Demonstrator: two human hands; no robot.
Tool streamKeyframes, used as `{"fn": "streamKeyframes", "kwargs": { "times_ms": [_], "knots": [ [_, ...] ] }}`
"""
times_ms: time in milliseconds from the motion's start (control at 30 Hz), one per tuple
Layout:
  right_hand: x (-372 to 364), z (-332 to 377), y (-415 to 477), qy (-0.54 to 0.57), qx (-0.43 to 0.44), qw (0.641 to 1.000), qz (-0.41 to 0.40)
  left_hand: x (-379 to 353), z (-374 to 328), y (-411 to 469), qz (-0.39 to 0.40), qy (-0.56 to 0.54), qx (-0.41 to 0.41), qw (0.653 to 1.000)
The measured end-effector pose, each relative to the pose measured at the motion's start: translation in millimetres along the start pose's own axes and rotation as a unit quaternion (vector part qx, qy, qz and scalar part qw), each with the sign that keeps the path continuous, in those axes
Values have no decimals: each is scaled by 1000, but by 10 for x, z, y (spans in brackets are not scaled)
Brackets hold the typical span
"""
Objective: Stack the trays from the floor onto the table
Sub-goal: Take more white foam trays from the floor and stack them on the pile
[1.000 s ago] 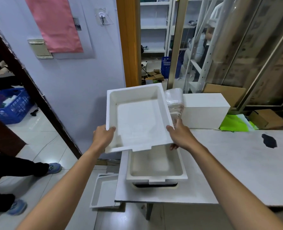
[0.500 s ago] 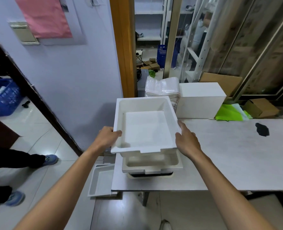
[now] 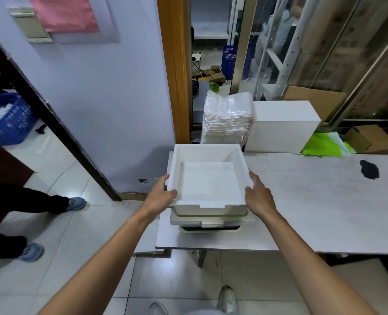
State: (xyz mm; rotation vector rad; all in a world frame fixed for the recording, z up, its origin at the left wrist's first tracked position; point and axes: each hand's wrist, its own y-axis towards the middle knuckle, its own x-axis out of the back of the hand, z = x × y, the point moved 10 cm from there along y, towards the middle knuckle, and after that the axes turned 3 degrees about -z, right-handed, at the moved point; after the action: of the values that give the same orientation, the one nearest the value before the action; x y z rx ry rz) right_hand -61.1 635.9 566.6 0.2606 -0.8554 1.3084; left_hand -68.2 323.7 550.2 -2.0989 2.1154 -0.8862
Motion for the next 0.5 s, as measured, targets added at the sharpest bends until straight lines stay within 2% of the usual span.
{"fn": "streamKeyframes", "kwargs": {
  "times_ms": [167, 500],
  "knots": [
    [-82, -104, 34, 1, -25, 1000, 15, -21, 233, 156, 25, 17, 14, 999],
    [-140, -181, 187, -31, -45, 998, 31, -69, 221, 264, 13, 79, 11, 997]
  ]
}}
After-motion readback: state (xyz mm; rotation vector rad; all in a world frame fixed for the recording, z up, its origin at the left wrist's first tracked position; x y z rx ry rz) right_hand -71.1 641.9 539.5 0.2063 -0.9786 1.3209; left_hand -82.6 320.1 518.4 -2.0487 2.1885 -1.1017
